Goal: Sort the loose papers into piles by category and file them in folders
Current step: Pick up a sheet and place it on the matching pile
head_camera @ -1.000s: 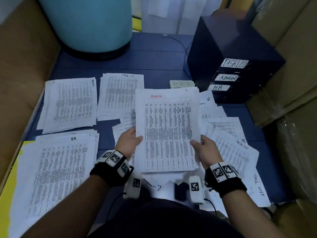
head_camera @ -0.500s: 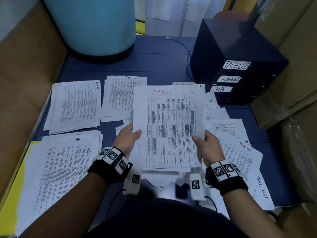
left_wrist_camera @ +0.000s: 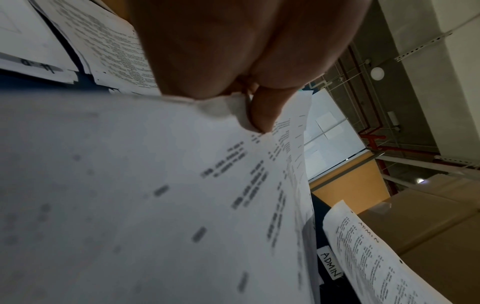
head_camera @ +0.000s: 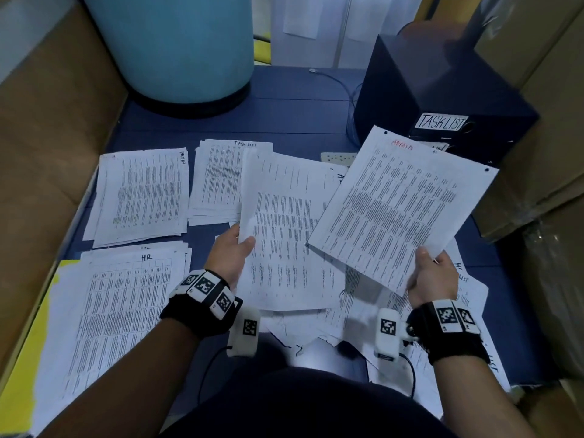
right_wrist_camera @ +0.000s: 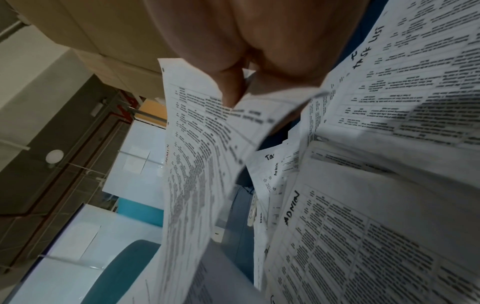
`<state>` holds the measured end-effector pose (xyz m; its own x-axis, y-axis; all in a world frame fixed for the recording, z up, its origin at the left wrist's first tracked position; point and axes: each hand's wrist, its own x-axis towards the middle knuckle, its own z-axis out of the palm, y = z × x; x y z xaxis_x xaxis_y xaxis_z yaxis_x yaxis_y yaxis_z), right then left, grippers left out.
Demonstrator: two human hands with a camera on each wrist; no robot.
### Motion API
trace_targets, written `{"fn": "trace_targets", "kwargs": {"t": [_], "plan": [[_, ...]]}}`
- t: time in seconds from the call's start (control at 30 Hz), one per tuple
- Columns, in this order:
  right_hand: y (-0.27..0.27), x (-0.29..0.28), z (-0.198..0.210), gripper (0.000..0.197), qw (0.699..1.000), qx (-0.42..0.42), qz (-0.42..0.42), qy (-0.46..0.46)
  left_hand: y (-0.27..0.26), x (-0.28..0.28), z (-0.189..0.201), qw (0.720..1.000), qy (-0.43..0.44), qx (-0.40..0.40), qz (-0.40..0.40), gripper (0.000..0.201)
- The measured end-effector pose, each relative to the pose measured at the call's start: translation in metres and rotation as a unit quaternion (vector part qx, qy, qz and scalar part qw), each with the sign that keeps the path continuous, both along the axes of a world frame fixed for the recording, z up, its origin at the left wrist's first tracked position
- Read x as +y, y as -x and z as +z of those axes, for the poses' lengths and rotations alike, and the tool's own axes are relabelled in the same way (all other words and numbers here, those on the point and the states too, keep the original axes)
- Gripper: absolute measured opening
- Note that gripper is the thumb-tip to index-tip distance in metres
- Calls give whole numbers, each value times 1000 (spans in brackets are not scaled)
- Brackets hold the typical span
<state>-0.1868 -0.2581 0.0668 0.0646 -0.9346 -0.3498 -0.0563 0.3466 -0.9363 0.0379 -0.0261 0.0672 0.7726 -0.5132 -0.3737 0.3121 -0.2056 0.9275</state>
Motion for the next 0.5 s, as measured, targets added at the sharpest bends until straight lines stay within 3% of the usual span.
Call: {"fn": "trace_targets", "kwargs": {"t": [0.27, 0.4, 0.5], "plan": [[14, -10, -2, 21, 999, -17, -42, -16, -5, 3, 1, 1000, 10, 15, 9, 31], [3, 1, -1, 21, 995, -36, 91, -30, -2, 0, 5, 999, 25, 25, 5, 30], [-14, 18, -1, 16, 974, -34, 218, -59, 1, -5, 5, 999, 33, 27, -9, 27]]}}
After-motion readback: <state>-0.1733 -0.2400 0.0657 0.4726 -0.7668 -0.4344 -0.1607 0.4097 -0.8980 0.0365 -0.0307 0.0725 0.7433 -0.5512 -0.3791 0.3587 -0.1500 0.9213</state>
